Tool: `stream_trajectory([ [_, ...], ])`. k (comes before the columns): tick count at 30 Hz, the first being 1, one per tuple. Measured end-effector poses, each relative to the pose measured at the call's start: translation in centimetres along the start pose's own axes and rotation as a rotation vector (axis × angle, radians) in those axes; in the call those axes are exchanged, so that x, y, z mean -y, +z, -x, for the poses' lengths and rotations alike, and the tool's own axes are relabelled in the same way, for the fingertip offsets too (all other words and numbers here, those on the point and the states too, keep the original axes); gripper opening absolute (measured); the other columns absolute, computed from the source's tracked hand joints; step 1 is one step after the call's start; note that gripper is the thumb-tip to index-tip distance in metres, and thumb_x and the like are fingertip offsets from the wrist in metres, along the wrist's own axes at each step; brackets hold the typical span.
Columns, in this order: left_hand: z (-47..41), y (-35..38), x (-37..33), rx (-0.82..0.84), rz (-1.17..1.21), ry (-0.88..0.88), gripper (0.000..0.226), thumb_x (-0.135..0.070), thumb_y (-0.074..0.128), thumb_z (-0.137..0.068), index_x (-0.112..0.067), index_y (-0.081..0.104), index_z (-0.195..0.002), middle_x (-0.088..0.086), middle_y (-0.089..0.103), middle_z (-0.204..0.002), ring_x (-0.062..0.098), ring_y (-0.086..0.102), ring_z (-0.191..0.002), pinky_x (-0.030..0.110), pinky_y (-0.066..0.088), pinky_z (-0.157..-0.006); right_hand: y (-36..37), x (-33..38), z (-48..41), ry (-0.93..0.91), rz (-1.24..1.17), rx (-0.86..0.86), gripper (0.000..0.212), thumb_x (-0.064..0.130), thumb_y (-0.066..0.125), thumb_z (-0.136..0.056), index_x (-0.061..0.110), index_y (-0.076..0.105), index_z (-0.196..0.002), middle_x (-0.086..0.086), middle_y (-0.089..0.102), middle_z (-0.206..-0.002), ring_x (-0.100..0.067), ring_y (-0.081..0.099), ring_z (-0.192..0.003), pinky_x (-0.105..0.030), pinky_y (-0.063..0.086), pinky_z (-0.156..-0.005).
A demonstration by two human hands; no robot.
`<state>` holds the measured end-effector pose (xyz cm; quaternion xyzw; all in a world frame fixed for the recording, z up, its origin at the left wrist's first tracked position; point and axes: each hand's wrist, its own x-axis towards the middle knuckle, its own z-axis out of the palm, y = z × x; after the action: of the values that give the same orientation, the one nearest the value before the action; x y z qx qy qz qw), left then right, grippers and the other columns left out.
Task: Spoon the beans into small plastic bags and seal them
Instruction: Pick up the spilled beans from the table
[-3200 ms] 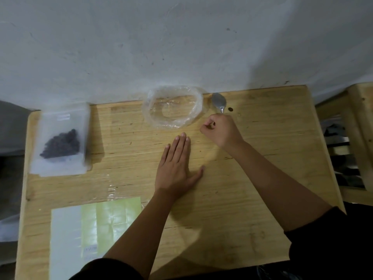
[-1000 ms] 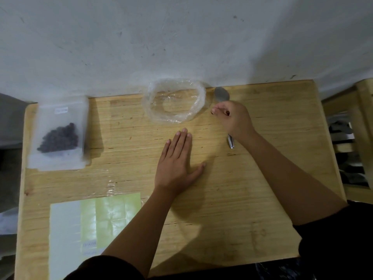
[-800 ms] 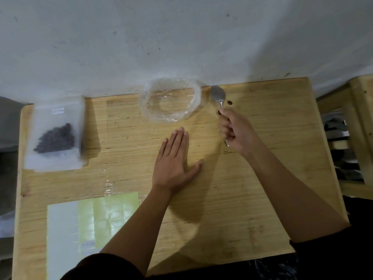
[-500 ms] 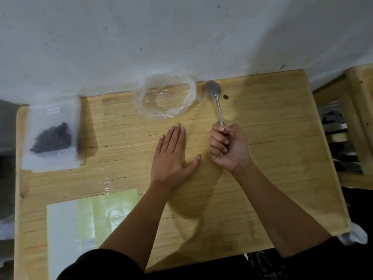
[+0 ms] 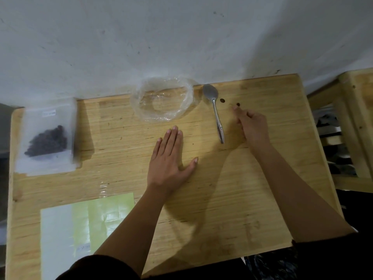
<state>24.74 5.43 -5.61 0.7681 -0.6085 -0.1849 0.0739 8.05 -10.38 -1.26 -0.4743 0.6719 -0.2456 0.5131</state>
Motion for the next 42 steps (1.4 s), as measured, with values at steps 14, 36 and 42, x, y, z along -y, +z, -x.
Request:
stream_trajectory([
  [14, -0.1, -0.1, 0.1, 0.023, 0.045, -0.002, 0.087, -0.067, 0.032, -0.087, -0.019, -0.001, -0.151, -0.004, -0.009, -0.158, 0.009, -0.012, -0.145, 0.028, -0.011, -0.116, 2.2, 1.0, -5.8, -0.305, 0.331, 0.014, 0.020, 0.030, 0.078, -0.072, 0.021, 0.073, -0.089, 0.014, 0.067, -0.084, 0.002, 0.048, -0.062, -0.020, 0.041, -0.066],
  [36, -0.1, -0.2, 0.0, 0.027, 0.040, 0.001, 0.086, -0.068, 0.027, -0.087, -0.019, -0.004, -0.150, -0.005, -0.014, -0.156, 0.007, -0.015, -0.144, 0.025, -0.015, -0.115, 1.3, 0.5, -3.2, -0.117, 0.076, 0.010, 0.024, 0.023, 0.050, -0.093, 0.018, 0.054, -0.069, 0.008, 0.046, -0.058, -0.003, 0.040, -0.050, -0.013, 0.034, -0.046],
  [42, 0.1, -0.3, -0.3, -0.003, 0.031, -0.008, 0.085, -0.066, 0.031, -0.086, -0.015, 0.009, -0.151, 0.000, 0.003, -0.159, 0.011, -0.003, -0.146, 0.025, -0.010, -0.117, 0.2, -1.8, 0.5, 0.230, -1.089, 0.443, 0.014, 0.025, 0.041, -0.080, 0.018, 0.048, -0.069, 0.007, 0.029, -0.039, -0.004, 0.025, -0.033, -0.016, 0.020, -0.030],
])
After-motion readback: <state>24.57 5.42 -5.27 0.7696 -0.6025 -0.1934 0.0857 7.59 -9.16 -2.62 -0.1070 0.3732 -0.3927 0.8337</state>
